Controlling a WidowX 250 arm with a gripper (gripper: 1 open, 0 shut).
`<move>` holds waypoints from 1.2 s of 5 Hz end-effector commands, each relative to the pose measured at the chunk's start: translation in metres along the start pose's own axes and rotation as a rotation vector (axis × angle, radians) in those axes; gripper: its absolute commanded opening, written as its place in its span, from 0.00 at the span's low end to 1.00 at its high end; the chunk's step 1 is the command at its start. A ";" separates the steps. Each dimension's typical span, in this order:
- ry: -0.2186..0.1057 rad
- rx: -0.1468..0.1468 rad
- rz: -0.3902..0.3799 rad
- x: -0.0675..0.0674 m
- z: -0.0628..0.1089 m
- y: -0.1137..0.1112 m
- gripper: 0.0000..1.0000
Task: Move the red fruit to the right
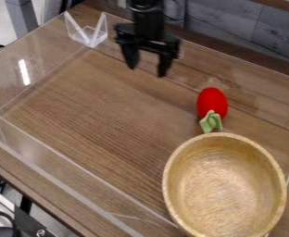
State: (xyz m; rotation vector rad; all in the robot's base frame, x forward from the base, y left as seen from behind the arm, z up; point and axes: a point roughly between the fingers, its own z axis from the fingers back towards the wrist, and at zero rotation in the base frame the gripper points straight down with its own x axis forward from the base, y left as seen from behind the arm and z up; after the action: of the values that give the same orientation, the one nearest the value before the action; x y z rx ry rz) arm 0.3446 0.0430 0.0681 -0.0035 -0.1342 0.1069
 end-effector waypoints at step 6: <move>-0.047 -0.046 -0.090 0.013 0.016 -0.101 1.00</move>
State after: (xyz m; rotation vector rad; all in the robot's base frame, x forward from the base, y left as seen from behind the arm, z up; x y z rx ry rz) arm 0.3556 -0.0583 0.0679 -0.0340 -0.1236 0.0039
